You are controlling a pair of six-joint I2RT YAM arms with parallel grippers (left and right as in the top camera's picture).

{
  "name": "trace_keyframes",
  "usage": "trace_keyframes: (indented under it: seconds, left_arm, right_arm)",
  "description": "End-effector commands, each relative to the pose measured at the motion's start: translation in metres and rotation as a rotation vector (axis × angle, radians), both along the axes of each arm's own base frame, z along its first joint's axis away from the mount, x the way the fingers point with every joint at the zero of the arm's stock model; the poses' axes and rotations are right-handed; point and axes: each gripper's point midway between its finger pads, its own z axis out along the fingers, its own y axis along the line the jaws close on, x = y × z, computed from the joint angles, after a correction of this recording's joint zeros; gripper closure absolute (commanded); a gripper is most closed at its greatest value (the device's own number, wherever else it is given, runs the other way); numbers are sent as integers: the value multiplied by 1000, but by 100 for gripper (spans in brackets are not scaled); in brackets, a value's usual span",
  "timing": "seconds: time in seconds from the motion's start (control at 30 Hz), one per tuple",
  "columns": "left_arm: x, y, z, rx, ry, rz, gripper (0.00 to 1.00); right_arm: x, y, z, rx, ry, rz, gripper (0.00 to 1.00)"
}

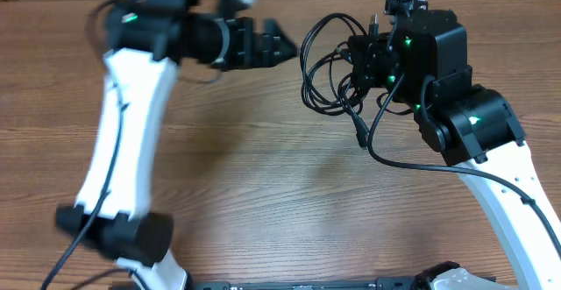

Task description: Untangle cables

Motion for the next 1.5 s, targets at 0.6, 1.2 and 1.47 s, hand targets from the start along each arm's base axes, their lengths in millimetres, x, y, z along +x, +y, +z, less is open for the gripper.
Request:
trace_keyframes:
  seconds: [0.6,1.2,1.47]
  left_arm:
    - [-7,-54,12,-179,-9,-170,7]
    - [13,-53,-45,263,-123,18,16]
    - [30,11,-75,634,-120,278,96]
  right_arm:
    - [-11,-5,89,86,-164,12,96]
    - [-42,30,107,147,-159,179,96]
    - [-66,27,112,145,-149,199,96]
